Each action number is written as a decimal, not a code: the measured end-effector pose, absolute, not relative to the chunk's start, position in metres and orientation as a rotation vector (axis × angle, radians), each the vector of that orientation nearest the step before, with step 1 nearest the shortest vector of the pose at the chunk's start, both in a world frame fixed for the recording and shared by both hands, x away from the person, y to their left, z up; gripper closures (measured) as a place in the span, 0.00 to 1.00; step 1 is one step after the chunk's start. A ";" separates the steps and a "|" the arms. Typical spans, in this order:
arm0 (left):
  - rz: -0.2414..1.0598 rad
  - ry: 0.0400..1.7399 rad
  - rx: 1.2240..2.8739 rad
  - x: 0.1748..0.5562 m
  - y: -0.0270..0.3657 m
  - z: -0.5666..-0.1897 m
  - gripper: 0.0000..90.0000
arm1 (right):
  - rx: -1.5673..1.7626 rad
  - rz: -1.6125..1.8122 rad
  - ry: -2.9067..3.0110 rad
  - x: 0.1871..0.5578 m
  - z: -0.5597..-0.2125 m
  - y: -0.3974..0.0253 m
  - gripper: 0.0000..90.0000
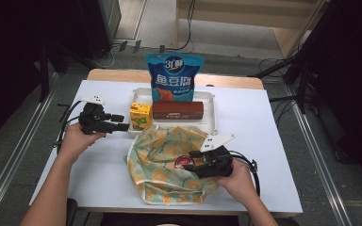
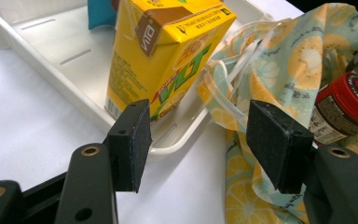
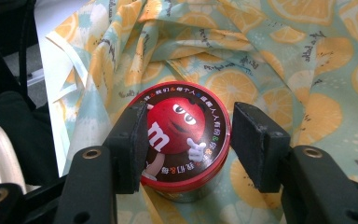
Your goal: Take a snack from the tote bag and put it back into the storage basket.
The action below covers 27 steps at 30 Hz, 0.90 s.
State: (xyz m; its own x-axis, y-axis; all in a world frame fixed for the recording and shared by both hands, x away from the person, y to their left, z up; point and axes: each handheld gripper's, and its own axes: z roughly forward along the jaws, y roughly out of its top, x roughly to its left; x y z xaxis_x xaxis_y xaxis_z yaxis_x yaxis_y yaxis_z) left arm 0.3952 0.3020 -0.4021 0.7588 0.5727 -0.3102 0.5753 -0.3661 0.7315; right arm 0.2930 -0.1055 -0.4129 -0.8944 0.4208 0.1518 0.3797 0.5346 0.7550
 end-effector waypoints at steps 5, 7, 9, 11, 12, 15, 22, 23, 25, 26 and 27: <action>0.006 0.858 2.044 0.395 0.304 -0.401 0.46 | 0.693 1.312 2.716 0.292 -0.414 -0.103 0.44; 0.008 0.861 2.040 0.395 0.304 -0.401 0.46 | 0.688 1.305 2.725 0.292 -0.415 -0.101 0.39; 0.006 0.862 2.043 0.395 0.304 -0.402 0.46 | 0.697 1.299 2.752 0.293 -0.415 -0.100 0.38; 0.002 0.862 2.044 0.395 0.304 -0.402 0.46 | 0.690 1.289 2.754 0.292 -0.415 -0.099 0.36; 0.002 0.863 2.045 0.395 0.304 -0.402 0.46 | 0.680 1.285 2.758 0.292 -0.415 -0.098 0.34; 0.002 0.862 2.047 0.395 0.303 -0.402 0.46 | 0.673 1.279 2.766 0.291 -0.417 -0.096 0.30; 0.000 0.863 2.044 0.395 0.304 -0.402 0.46 | 0.656 1.238 2.777 0.290 -0.420 -0.092 0.27; -0.001 0.862 2.043 0.395 0.304 -0.403 0.46 | 0.652 1.234 2.780 0.290 -0.421 -0.092 0.27; -0.002 0.864 2.042 0.395 0.304 -0.403 0.46 | 0.651 1.223 2.785 0.290 -0.422 -0.092 0.27; -0.001 0.862 2.042 0.396 0.304 -0.403 0.46 | 0.637 1.209 2.788 0.291 -0.423 -0.091 0.28; -0.002 0.861 2.044 0.396 0.304 -0.403 0.46 | 0.634 1.199 2.790 0.290 -0.424 -0.091 0.28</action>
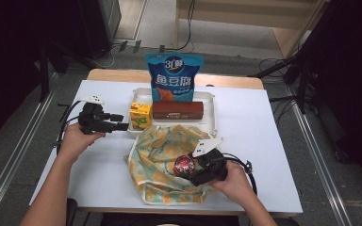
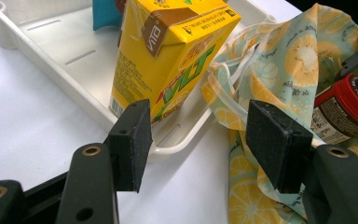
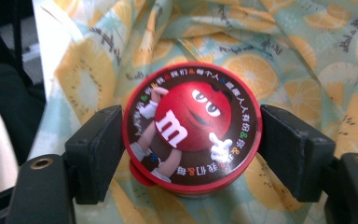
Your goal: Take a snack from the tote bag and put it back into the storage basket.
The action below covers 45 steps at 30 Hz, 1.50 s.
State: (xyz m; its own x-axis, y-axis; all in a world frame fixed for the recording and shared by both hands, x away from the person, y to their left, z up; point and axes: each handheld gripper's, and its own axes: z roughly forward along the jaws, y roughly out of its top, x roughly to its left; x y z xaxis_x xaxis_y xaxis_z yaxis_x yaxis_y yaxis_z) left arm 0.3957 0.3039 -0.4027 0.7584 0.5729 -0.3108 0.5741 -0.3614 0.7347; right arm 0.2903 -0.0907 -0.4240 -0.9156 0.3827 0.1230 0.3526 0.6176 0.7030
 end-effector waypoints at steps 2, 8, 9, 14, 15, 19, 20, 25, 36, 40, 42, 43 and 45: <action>-0.003 0.863 2.042 0.396 0.304 -0.403 0.46 | 0.611 1.185 2.798 0.291 -0.427 -0.090 0.27; -0.003 0.863 2.044 0.396 0.303 -0.403 0.46 | 0.612 1.189 2.809 0.292 -0.432 -0.089 0.27; -0.001 0.864 2.046 0.396 0.303 -0.403 0.46 | 0.605 1.184 2.810 0.293 -0.433 -0.089 0.27; -0.001 0.864 2.046 0.396 0.303 -0.403 0.46 | 0.585 1.165 2.828 0.295 -0.439 -0.086 0.26; -0.002 0.862 2.045 0.396 0.303 -0.403 0.46 | 0.592 1.167 2.831 0.295 -0.441 -0.085 0.26; -0.002 0.863 2.045 0.396 0.303 -0.403 0.46 | 0.593 1.154 2.830 0.297 -0.446 -0.082 0.25; -0.002 0.862 2.046 0.396 0.303 -0.403 0.46 | 0.589 1.146 2.825 0.297 -0.447 -0.081 0.26; -0.004 0.862 2.043 0.396 0.304 -0.403 0.46 | 0.559 1.126 2.770 0.297 -0.444 -0.083 0.28; -0.005 0.864 2.044 0.396 0.304 -0.404 0.46 | 0.646 1.149 2.771 0.302 -0.442 -0.087 0.29; -0.009 0.862 2.044 0.396 0.304 -0.404 0.46 | 0.669 1.172 2.766 0.303 -0.439 -0.089 0.29; -0.016 0.862 2.042 0.396 0.304 -0.404 0.46 | 0.672 1.187 2.759 0.304 -0.437 -0.091 0.29; -0.016 0.862 2.041 0.396 0.304 -0.404 0.46 | 0.675 1.196 2.755 0.305 -0.436 -0.093 0.29; -0.018 0.862 2.041 0.397 0.304 -0.404 0.46 | 0.698 1.212 2.748 0.307 -0.434 -0.095 0.29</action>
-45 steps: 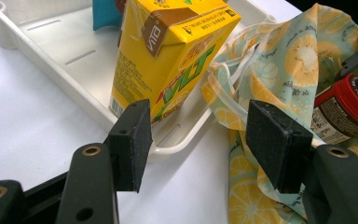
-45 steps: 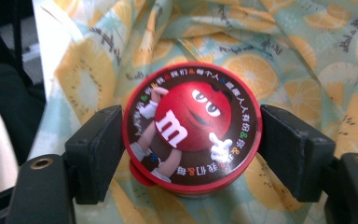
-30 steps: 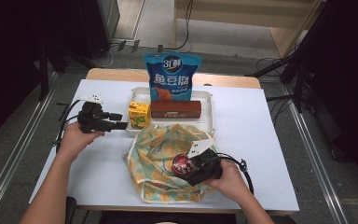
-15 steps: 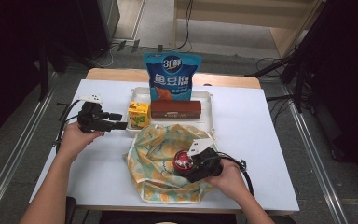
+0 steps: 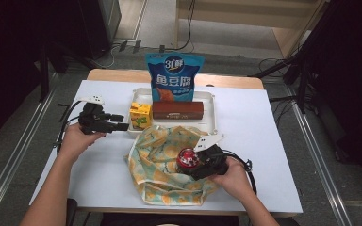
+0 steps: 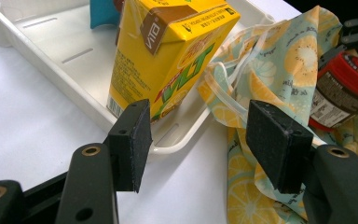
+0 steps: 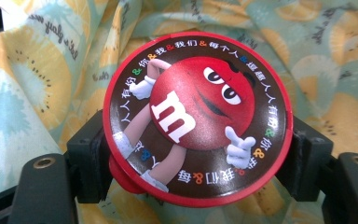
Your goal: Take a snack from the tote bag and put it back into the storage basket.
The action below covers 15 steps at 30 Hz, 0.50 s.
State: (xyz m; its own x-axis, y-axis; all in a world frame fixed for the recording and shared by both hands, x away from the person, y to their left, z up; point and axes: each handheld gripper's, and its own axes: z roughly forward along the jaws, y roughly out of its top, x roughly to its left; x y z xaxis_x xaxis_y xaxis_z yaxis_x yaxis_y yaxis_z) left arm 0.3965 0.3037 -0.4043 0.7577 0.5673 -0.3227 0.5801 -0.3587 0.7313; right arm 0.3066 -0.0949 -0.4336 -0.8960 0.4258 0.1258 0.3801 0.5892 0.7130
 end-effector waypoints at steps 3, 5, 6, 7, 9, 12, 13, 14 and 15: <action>-0.017 0.863 2.043 0.396 0.304 -0.404 0.46 | 0.708 1.229 2.735 0.308 -0.431 -0.097 0.29; -0.016 0.862 2.044 0.396 0.304 -0.404 0.46 | 0.713 1.243 2.730 0.309 -0.428 -0.098 0.29; -0.015 0.862 2.044 0.396 0.304 -0.404 0.46 | 0.721 1.248 2.727 0.310 -0.427 -0.098 0.29; -0.016 0.862 2.044 0.396 0.304 -0.404 0.46 | 0.729 1.256 2.721 0.310 -0.426 -0.099 0.29; -0.017 0.862 2.043 0.396 0.304 -0.404 0.46 | 0.741 1.273 2.711 0.311 -0.423 -0.100 0.29; -0.017 0.861 2.044 0.396 0.304 -0.405 0.46 | 0.757 1.295 2.688 0.313 -0.419 -0.103 0.29; -0.016 0.861 2.044 0.396 0.304 -0.405 0.46 | 0.756 1.299 2.680 0.314 -0.418 -0.103 0.29; -0.016 0.861 2.044 0.396 0.304 -0.405 0.46 | 0.766 1.300 2.677 0.314 -0.417 -0.104 0.29; -0.017 0.861 2.044 0.396 0.304 -0.405 0.46 | 0.772 1.300 2.671 0.314 -0.416 -0.104 0.29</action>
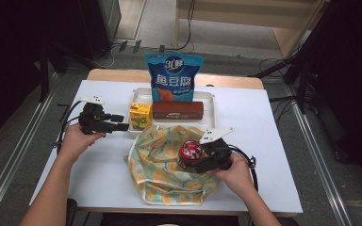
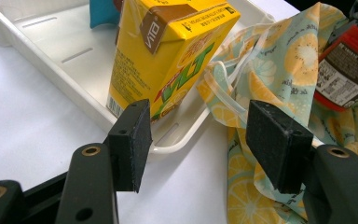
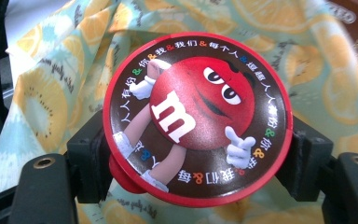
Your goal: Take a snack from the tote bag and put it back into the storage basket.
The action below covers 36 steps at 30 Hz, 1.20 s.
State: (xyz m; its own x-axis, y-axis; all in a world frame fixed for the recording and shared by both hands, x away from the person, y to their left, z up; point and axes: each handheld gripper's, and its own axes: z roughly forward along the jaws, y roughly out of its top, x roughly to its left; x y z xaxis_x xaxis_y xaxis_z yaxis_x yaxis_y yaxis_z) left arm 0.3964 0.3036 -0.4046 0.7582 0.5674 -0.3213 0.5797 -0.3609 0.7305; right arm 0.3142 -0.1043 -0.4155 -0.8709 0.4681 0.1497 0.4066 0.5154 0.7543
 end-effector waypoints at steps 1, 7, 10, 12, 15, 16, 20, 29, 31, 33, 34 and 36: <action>-0.016 0.862 2.045 0.396 0.304 -0.404 0.46 | 0.776 1.302 2.670 0.315 -0.414 -0.105 0.29; -0.021 0.861 2.041 0.397 0.303 -0.405 0.46 | 0.779 1.319 2.645 0.318 -0.407 -0.107 0.29; -0.024 0.860 2.040 0.397 0.303 -0.405 0.46 | 0.779 1.322 2.636 0.320 -0.404 -0.109 0.29; -0.023 0.860 2.040 0.397 0.303 -0.405 0.46 | 0.782 1.320 2.630 0.321 -0.401 -0.109 0.29; -0.023 0.860 2.040 0.397 0.303 -0.405 0.46 | 0.781 1.317 2.633 0.322 -0.397 -0.109 0.29; -0.024 0.860 2.039 0.397 0.303 -0.405 0.46 | 0.782 1.317 2.629 0.323 -0.396 -0.109 0.29; -0.025 0.860 2.037 0.397 0.304 -0.405 0.46 | 0.796 1.309 2.633 0.326 -0.392 -0.107 0.29; -0.028 0.859 2.039 0.397 0.304 -0.406 0.45 | 0.785 1.290 2.631 0.326 -0.382 -0.097 0.29; -0.029 0.857 2.040 0.397 0.303 -0.406 0.45 | 0.768 1.298 2.627 0.327 -0.380 -0.096 0.29; -0.027 0.856 2.043 0.397 0.303 -0.406 0.45 | 0.770 1.299 2.624 0.327 -0.377 -0.096 0.29; -0.027 0.857 2.042 0.397 0.303 -0.406 0.45 | 0.768 1.300 2.623 0.328 -0.375 -0.096 0.29; -0.026 0.859 2.044 0.397 0.303 -0.406 0.45 | 0.771 1.307 2.621 0.329 -0.373 -0.096 0.29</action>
